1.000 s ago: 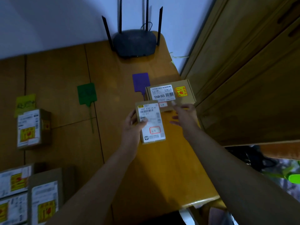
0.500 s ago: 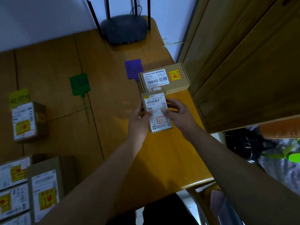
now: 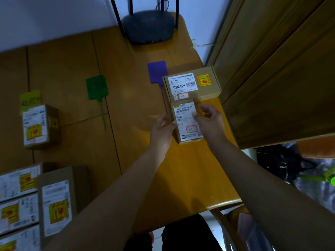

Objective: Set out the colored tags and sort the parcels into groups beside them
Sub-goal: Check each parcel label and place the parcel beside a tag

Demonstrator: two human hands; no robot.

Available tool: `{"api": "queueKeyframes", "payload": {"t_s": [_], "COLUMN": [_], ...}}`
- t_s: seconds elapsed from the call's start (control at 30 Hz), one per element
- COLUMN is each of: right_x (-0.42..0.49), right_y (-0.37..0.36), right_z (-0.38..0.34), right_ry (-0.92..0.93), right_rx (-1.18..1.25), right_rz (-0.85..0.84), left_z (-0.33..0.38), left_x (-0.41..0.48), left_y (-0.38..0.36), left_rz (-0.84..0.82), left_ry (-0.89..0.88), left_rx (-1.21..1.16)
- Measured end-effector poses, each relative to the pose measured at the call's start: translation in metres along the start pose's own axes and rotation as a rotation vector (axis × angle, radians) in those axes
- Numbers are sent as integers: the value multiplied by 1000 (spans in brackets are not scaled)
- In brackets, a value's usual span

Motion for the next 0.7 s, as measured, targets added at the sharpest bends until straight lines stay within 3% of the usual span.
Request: {"api": "queueKeyframes", "payload": {"t_s": [0.07,0.2,0.37,0.53,0.7], "right_x": [-12,-40,-97,-165,-212], "right_y": [1,-48,-142,-224,-276], "right_z": [-28,-84,-109,-96,-69], "right_ry": [128,232,160,72,-11], "right_rx": [-8,131,120,-28,-160], "right_rz": [80,-81,-360,-573,-652], "left_z": [13,43,70,65,46], "left_x": [-8,-29,-69,-111,-149], "left_y": [18,70,157,258,354], "left_rz": [49,117,151,246,340], "left_ry": [-36,-97,-193,-152,-117], "left_rx": [10,-14,94,139,106]}}
Point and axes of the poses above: each hand's wrist, its own x-axis towards the middle knuckle, its own y-axis out of the back of the hand, z = x × y, the point moved 9 cm from there along x, towards the middle knuckle, and after that the axes turned 4 degrees about -z, right-handed, at the moved point
